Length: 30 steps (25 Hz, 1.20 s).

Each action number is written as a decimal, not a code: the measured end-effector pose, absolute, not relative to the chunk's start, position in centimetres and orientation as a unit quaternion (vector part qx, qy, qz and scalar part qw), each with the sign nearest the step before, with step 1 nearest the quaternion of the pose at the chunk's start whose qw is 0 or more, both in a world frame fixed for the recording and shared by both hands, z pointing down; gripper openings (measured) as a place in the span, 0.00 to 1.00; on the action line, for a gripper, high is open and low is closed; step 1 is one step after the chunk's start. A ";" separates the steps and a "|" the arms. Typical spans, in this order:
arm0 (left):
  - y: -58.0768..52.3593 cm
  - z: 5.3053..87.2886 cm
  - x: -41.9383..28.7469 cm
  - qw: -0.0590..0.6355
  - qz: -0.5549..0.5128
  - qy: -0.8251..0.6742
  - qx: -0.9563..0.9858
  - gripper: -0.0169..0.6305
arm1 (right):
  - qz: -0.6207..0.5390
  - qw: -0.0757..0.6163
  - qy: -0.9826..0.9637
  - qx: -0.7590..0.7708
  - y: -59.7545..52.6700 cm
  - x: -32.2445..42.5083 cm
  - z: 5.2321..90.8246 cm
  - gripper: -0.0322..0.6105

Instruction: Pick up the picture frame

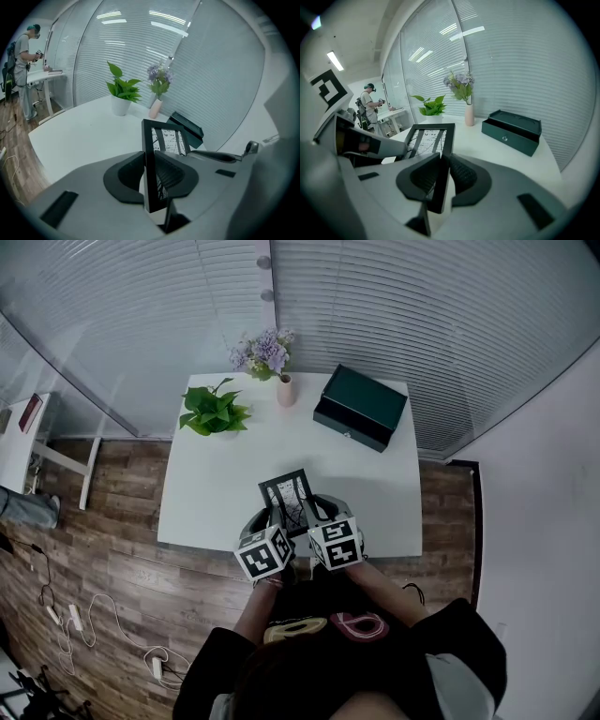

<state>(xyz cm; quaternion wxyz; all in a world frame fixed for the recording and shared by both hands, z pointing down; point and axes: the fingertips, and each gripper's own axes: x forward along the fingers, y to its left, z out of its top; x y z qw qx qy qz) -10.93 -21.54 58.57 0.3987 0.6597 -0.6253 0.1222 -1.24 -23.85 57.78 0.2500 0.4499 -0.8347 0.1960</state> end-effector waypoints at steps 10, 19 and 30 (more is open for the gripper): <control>-21.7 54.7 -12.3 0.345 0.108 -0.638 0.680 0.15 | 0.161 0.217 -0.849 0.454 -23.8 -2.5 54.2 0.16; -22.0 51.3 -13.3 0.318 0.080 -0.640 0.695 0.15 | 0.128 0.182 -0.859 0.462 -23.9 -3.5 50.8 0.16; -22.4 46.4 -14.4 0.257 0.055 -0.649 0.714 0.15 | 0.066 0.145 -0.868 0.471 -24.3 -4.7 45.9 0.16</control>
